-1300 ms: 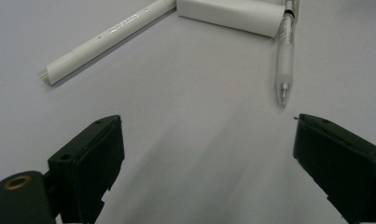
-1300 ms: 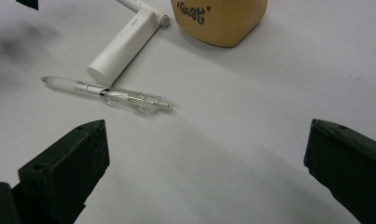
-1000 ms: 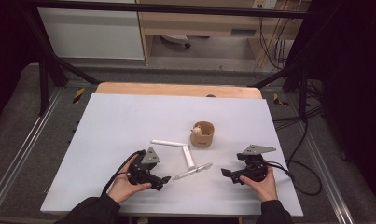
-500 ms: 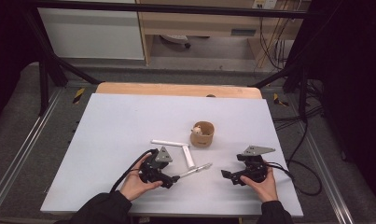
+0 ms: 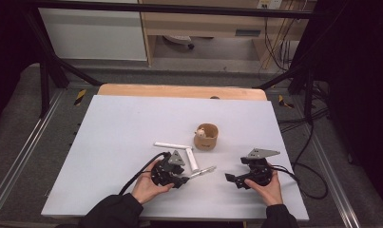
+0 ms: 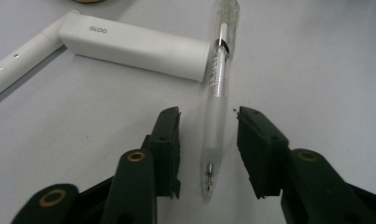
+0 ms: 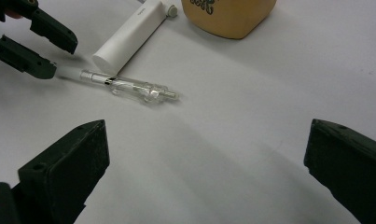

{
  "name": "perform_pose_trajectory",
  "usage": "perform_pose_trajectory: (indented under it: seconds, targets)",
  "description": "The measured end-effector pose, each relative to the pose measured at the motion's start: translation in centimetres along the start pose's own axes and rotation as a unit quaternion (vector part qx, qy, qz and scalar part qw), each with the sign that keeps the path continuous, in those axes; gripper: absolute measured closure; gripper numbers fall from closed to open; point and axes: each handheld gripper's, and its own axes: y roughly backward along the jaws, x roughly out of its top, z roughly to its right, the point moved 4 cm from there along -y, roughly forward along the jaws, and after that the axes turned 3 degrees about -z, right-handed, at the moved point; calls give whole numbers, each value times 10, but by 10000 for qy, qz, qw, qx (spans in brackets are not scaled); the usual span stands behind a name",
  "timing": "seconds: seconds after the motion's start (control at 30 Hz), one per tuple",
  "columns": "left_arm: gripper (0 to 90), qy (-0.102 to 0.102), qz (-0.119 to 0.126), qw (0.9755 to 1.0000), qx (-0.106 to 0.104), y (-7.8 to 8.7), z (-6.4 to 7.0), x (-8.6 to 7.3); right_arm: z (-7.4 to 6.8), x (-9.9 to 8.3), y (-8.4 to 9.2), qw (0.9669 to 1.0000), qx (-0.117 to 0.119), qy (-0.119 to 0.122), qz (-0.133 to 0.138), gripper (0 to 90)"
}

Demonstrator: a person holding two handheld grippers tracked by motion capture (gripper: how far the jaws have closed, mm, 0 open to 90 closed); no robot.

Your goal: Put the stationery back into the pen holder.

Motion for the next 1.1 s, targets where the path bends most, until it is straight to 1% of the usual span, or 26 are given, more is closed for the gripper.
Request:
perform_pose_trajectory:
  seconds: [0.03, 0.07, 0.13, 0.17, 0.2, 0.23, 0.37, 0.4, 0.43, 0.5, 0.67, 0.7, 0.8, 0.97, 1.1]
  targets:
    - [606, -15, -23, 10000, 4, -1, 1, 0, 0, 0, 0, 10000, 0, 0, 0, 8]
    - [641, -29, -52, 10000, 5, -2, 1, 1, 0, 0, 0, 10000, 8, 11, -10, 8]
    - [675, -35, -88, 10000, -9, -4, 2, 0, 0, 0, 0, 10000, 6, 20, -3, 8]
    - [675, -31, -105, 9999, 1, -5, 2, 0, 0, 0, 0, 10000, 6, 20, -3, 8]
    - [706, -19, -114, 9999, -2, -5, 2, 0, 0, 0, 0, 10000, 10, 27, -7, 8]
    - [718, -14, -109, 9999, -18, -6, 2, 0, 0, 0, 0, 10000, 12, 31, -10, 8]
    - [738, -43, -126, 9999, -15, -7, 3, -1, 0, 0, -1, 10000, 28, 37, -14, 8]
    - [755, -42, -123, 9999, -2, -8, 3, -1, 0, 0, -1, 10000, 35, 37, -14, 8]
    - [755, -35, -128, 9999, 3, -7, 3, -1, 0, 0, -1, 10000, 35, 37, -14, 8]
    - [779, 26, -111, 9999, -51, -7, 2, -1, -1, 0, -1, 10000, 51, 21, -20, 8]
    - [798, -17, -83, 9999, -97, -8, 3, -1, -1, -1, -2, 10000, 28, 35, -34, 8]
    - [798, -18, -63, 9999, -148, -8, 3, -2, -1, -1, -2, 10000, 28, 35, -34, 8]
    - [803, 51, -12, 9997, -251, -7, 2, -3, -1, -1, -2, 10000, 35, 54, -49, 8]
    - [804, 44, 10, 9995, -313, -5, 3, -3, -1, -1, -1, 10000, 44, 43, -33, 8]
    - [804, 66, 76, 9993, -358, -1, 4, -2, -2, -1, -1, 10000, 71, 32, -36, 8]
